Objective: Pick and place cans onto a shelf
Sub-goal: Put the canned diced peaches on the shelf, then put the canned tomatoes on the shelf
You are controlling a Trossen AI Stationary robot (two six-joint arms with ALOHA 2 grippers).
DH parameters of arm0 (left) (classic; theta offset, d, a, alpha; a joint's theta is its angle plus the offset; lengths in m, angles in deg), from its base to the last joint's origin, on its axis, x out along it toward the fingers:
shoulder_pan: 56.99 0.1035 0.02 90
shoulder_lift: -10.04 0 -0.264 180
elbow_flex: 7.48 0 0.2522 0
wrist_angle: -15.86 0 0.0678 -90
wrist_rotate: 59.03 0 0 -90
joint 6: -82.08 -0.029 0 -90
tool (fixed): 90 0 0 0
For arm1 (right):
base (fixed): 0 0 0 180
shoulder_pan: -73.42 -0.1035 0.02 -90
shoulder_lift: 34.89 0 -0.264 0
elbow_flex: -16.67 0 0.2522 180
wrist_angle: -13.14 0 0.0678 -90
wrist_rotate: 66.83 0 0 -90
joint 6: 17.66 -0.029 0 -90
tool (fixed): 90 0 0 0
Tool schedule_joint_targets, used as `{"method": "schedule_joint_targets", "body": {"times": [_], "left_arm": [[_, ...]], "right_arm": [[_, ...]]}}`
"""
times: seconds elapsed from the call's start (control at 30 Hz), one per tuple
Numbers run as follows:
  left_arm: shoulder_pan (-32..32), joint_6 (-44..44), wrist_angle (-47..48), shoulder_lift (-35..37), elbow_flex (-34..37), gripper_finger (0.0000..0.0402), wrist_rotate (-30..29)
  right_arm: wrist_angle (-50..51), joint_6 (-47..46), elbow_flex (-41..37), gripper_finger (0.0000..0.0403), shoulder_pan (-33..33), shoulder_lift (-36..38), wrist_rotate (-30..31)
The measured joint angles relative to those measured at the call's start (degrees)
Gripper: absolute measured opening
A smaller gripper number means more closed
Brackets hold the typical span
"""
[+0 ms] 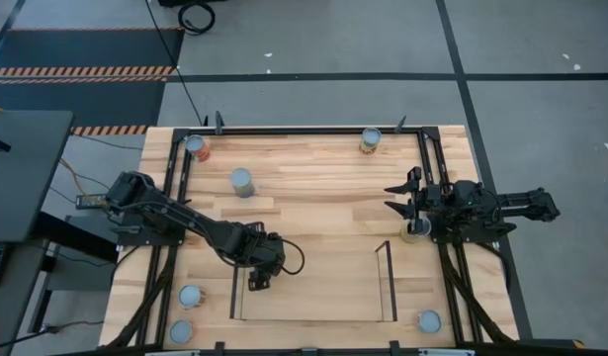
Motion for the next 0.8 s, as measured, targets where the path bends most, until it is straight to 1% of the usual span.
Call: {"method": "schedule_joint_targets", "body": {"times": [0.1, 0.17, 0.37, 0.53, 0.63, 0.8], "left_arm": [[0.0, 0.1, 0.0, 0.0, 0.0, 0.0352, 0.3], [0.0, 0.1, 0.0, 0.0, 0.0, 0.0363, 0.4], [0.0, -1.0, 2.2, -0.1, -3.0, 0.0368, -0.5], [0.0, -2.2, 6.8, 0.0, -7.8, 0.0368, -1.0], [0.0, -3.1, 11.4, -0.1, -13.3, 0.0368, -0.7], [-1.1, -5.8, 18.3, -0.1, -26.3, 0.0368, 1.8]], "right_arm": [[0.0, 0.0, 0.0, 0.0174, 0.0, 0.0, 0.0], [0.0, 0.0, 0.0, 0.0174, 0.0, 0.0, 0.0], [0.0, 0.0, 0.0, 0.0174, 0.0, 0.0, 0.0], [0.0, 0.0, 0.0, 0.0174, 0.0, 0.0, 0.0], [0.0, 0.0, 0.0, 0.0174, 0.0, 0.0, 0.0], [0.0, 0.0, 0.0, 0.0174, 0.0, 0.0, 0.0]]}}
